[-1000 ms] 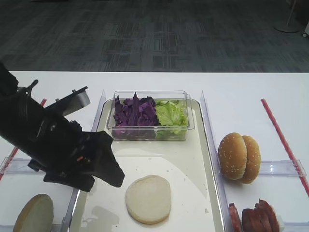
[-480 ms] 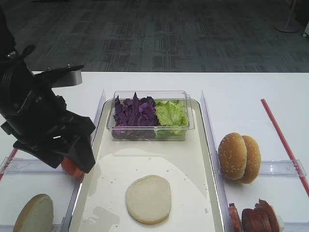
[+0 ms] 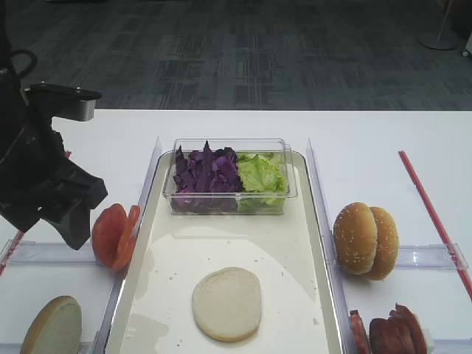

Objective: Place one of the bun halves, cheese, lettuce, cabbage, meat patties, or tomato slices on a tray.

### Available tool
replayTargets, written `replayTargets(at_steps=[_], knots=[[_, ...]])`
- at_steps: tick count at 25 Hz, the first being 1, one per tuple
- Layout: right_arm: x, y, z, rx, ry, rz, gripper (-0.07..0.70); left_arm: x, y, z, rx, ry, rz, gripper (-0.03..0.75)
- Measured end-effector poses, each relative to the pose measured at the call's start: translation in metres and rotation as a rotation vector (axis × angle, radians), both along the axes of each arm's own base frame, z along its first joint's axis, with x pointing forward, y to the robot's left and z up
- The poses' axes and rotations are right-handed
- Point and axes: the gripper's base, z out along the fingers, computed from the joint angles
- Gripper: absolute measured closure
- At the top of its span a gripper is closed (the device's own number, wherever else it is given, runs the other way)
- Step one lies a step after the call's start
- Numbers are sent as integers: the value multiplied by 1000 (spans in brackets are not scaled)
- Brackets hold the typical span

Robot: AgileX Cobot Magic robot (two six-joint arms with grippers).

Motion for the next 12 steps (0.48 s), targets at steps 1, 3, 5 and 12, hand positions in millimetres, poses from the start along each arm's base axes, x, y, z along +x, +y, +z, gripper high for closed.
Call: replayTargets(at_steps=[1,3,5,12], knots=[[0,0,0,0,0,0,150,1,2,0,23,-8,3,228],[0,0,0,0,0,0,150,1,4,0,35,-12,8,228],[0,0,0,0,0,0,150,1,4,0,36,-13,8,229],[0,0,0,0,0,0,150,2,6,0,42,-15,14,230]])
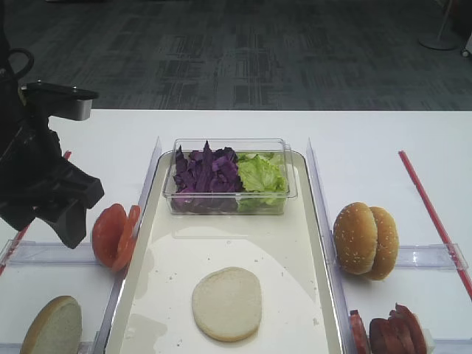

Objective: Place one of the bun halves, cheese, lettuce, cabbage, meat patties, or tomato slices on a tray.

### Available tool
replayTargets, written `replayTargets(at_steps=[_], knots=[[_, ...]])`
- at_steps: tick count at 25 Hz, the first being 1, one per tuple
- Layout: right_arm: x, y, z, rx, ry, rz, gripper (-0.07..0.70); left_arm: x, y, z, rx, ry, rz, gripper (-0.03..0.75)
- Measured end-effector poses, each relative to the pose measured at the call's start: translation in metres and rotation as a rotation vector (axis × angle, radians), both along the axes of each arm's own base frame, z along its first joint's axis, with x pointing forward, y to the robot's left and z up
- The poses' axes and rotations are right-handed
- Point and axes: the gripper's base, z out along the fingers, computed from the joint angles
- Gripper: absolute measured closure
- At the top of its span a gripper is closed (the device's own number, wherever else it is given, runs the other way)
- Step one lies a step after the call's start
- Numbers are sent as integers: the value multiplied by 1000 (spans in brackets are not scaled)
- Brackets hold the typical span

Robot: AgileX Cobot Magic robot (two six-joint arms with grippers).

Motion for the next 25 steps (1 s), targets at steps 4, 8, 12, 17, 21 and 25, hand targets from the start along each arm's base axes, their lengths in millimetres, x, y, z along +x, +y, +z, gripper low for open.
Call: replayTargets(at_steps=[4,8,12,17,21,25], knots=[[0,0,0,0,0,0,150,4,13,0,21,-7,37,230],[0,0,0,0,-2,0,150,9,29,0,28,-8,92,230],[0,0,0,0,-2,0,150,11,42,0,30,-8,143,230],[0,0,0,0,-2,0,150,14,64,1,55,-14,208,230],[0,0,0,0,-2,0,150,16,81,1,92,-20,247,230],[0,0,0,0,-2,0,150,16,94,1,94,-20,299,230]])
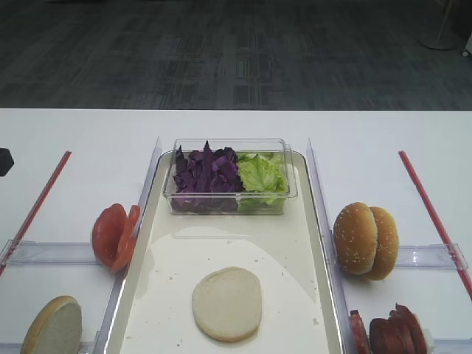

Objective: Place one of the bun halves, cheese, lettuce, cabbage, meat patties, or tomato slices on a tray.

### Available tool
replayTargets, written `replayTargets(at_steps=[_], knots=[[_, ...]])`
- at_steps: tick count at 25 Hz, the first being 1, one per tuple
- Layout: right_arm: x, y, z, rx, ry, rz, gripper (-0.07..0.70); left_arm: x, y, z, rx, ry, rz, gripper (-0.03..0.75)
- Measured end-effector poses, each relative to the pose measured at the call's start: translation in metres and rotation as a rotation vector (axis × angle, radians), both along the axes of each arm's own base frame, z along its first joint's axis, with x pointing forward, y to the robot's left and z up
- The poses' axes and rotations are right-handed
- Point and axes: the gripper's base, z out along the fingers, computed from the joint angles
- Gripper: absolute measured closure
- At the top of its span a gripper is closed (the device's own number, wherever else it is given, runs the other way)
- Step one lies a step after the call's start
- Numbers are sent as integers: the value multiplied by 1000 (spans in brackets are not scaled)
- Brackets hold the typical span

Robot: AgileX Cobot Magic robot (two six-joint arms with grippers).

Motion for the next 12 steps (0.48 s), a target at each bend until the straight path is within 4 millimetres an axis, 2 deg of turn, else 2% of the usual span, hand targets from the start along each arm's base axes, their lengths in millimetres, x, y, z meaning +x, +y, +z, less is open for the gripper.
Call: replayTargets(at_steps=[4,7,12], knots=[[0,0,0,0,0,0,150,-5,4,9,-23,-33,31,230],[0,0,0,0,0,0,150,-21,4,34,-26,-128,31,230],[0,0,0,0,0,0,150,-45,4,62,-26,-240,32,230]])
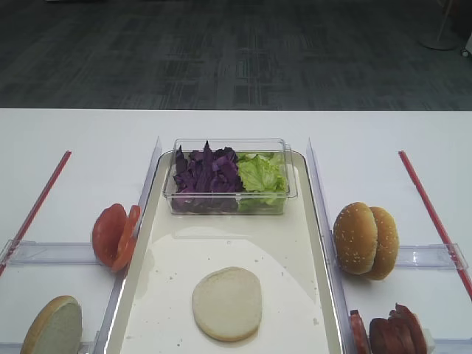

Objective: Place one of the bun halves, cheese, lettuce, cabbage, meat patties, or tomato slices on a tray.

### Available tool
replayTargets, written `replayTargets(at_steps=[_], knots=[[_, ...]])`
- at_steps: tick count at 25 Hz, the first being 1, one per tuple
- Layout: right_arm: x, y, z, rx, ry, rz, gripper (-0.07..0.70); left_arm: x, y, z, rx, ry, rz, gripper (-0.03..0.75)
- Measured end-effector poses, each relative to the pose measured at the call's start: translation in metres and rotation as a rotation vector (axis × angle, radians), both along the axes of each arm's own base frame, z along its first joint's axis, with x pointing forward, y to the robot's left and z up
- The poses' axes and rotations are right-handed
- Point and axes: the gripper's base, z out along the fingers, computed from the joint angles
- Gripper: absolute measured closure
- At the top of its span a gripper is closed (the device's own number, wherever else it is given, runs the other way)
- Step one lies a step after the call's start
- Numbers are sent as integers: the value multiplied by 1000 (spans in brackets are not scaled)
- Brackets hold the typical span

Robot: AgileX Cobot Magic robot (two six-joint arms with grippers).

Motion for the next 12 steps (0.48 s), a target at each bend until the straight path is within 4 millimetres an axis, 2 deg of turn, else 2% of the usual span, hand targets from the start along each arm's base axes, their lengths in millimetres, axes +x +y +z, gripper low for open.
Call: replayTargets(at_steps=[2,5,12], knots=[[0,0,0,0,0,0,150,-5,0,6,0,-24,0,230],[0,0,0,0,0,0,150,-26,0,25,1,-112,0,230],[0,0,0,0,0,0,150,-68,-1,54,3,-265,1,230]])
